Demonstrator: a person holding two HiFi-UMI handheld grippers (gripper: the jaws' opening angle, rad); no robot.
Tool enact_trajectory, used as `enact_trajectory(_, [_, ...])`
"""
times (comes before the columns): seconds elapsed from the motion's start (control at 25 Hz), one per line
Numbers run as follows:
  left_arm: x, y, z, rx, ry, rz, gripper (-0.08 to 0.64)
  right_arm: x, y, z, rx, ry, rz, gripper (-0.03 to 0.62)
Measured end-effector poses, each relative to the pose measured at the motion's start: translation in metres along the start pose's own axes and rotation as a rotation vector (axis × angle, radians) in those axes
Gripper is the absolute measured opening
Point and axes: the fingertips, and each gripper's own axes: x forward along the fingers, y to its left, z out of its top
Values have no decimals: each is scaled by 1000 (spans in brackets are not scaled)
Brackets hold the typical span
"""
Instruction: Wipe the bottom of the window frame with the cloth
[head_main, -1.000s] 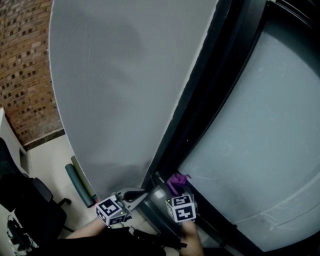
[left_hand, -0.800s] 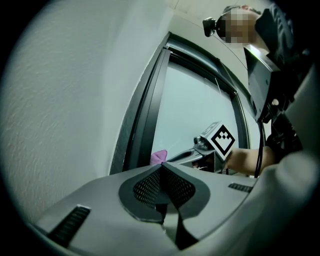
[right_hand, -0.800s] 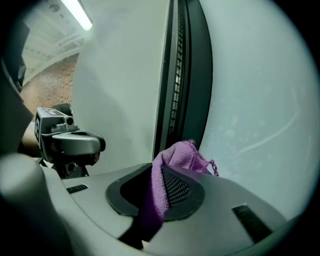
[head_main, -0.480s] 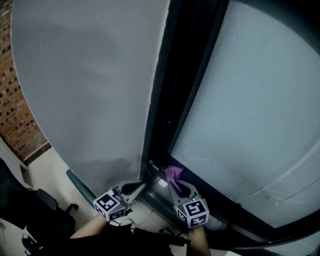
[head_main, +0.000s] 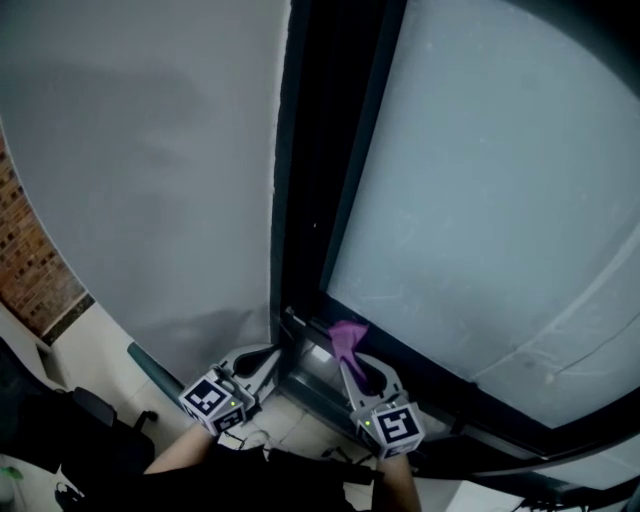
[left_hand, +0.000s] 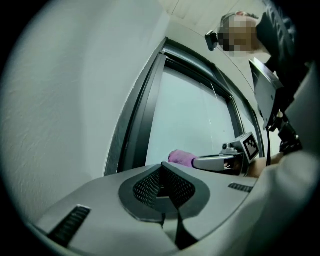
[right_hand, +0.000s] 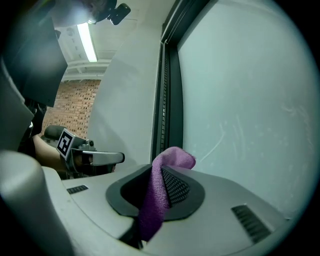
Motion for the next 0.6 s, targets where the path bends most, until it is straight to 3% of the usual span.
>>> enact_trajectory(0.24, [-2,1,0,-29,9,31,0,1,-1,-3,6,13,12,63])
enact_trajectory(0.36, [1,6,4,-2,1,21,0,6,-3,-2,20,-1,2,61])
enact_trajectory(0.6, [4,2,7,-19,8,12,1,8,-9,0,39,-3,-4,61])
